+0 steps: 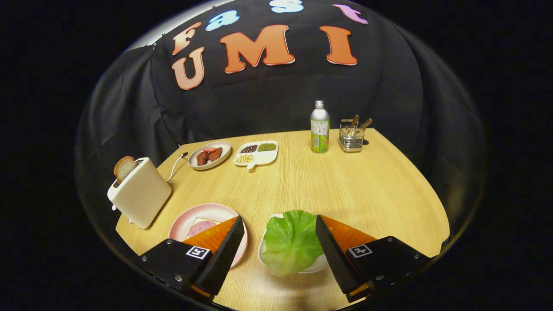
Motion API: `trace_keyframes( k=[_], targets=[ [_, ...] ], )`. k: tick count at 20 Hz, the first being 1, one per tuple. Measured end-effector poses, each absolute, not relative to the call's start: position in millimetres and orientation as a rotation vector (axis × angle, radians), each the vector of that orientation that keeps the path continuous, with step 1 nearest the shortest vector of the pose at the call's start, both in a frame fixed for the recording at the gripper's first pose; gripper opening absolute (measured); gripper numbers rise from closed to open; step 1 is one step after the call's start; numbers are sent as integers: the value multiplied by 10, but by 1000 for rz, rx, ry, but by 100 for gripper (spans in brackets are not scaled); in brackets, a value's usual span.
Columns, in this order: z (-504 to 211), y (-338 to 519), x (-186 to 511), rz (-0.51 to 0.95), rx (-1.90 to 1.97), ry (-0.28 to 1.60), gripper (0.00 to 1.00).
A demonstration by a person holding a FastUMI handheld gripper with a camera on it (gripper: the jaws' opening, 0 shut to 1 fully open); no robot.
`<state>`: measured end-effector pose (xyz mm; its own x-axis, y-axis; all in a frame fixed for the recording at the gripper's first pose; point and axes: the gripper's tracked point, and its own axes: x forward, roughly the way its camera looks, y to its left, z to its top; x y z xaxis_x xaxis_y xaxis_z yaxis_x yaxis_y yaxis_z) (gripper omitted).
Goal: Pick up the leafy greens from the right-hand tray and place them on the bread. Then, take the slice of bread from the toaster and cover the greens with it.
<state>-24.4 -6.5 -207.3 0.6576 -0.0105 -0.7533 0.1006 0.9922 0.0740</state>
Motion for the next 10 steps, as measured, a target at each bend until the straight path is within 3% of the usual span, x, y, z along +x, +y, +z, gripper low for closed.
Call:
trace_keyframes(
  k=[10],
  targets=[
    [-2634,-116,-451,-84,125,1120,95]
  ],
)
